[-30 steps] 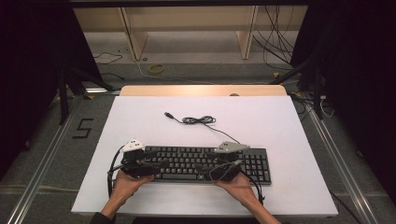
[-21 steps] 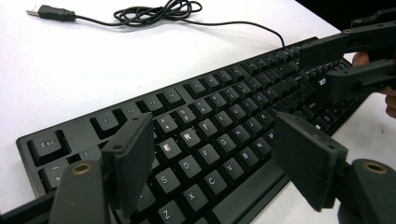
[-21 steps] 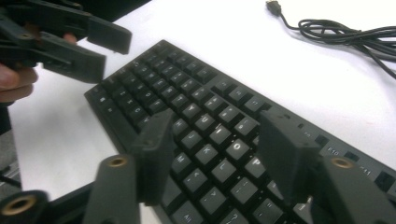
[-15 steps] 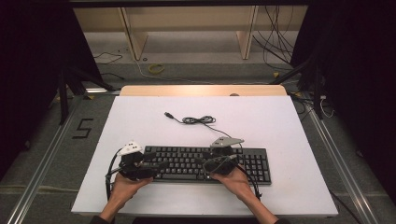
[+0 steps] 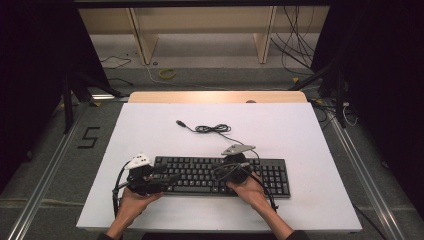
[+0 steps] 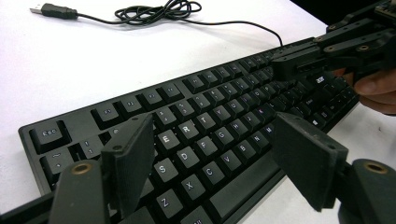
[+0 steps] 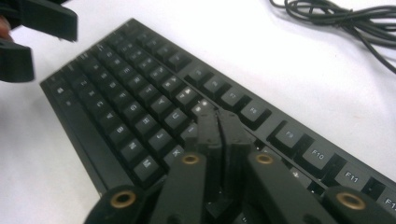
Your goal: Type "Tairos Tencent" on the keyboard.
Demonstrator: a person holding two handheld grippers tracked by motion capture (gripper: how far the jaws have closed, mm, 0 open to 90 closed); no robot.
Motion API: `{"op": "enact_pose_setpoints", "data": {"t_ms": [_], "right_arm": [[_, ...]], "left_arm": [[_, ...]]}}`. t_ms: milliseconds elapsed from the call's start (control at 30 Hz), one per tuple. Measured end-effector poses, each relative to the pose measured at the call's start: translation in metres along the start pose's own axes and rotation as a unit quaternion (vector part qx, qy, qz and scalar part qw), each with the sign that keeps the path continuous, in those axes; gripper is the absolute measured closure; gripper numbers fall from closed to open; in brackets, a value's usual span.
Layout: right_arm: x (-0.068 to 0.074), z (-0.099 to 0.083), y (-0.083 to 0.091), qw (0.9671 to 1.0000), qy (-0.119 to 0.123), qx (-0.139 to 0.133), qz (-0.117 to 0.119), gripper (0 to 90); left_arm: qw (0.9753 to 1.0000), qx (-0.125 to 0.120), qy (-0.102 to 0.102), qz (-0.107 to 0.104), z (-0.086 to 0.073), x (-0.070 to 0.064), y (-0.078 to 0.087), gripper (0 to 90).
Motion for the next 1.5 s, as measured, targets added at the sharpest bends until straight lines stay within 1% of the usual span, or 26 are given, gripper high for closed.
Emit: {"op": "enact_pose_setpoints", "data": {"t_ms": [300,500,767,900,1067,1233,1267,1300,1333,1400,1500], "right_arm": [[-0.001,0.000,-0.012,0.9998,0.001,0.022,-0.003,90.0],[-0.001,-0.001,-0.017,0.9996,0.000,0.029,-0.002,90.0],[-0.001,-0.001,-0.020,0.9995,-0.001,0.031,-0.002,90.0],[-0.001,-0.002,-0.023,0.9992,0.004,0.039,-0.005,90.0],[0.000,-0.003,-0.023,0.9993,0.003,0.036,-0.008,90.0],[-0.001,-0.003,-0.022,0.9995,-0.005,0.032,-0.006,90.0],[-0.001,-0.003,-0.021,0.9995,-0.009,0.029,-0.005,89.9],[-0.002,-0.002,-0.019,0.9997,-0.013,0.020,-0.004,87.4],[-0.003,-0.002,-0.017,0.9997,-0.016,0.016,-0.002,86.8],[-0.005,-0.001,-0.012,0.9997,-0.022,0.004,-0.004,85.2],[-0.007,0.000,-0.004,0.9994,-0.032,-0.015,0.004,80.6]], "left_arm": [[1.0000,-0.005,0.002,0.000,-0.003,0.001,0.002,29.4],[1.0000,-0.004,0.001,0.000,-0.005,0.001,0.002,29.4],[1.0000,-0.002,0.001,0.000,-0.006,0.002,0.002,29.6],[1.0000,-0.001,0.002,0.000,-0.006,0.002,0.001,29.6],[1.0000,-0.002,0.001,0.002,-0.006,0.002,0.001,29.7],[1.0000,-0.002,0.001,0.001,-0.007,0.003,0.001,29.7],[1.0000,-0.002,0.000,0.002,-0.007,0.004,0.001,29.7],[1.0000,-0.002,0.001,0.003,-0.007,0.004,0.001,29.7],[1.0000,-0.003,0.001,0.003,-0.007,0.005,0.000,29.7],[1.0000,-0.004,0.003,0.006,-0.008,0.005,0.000,29.8],[0.9999,-0.006,0.005,0.008,-0.008,0.007,0.000,29.9]]}}
Point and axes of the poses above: each handheld gripper's, and its own axes: y roughly backward along the jaws, z roughly out of its top, x roughly to its left, the point moved 1 cm from there along -y, roughly forward along the jaws, and after that the axes turned 2 degrees about y, right-handed, at the moved point
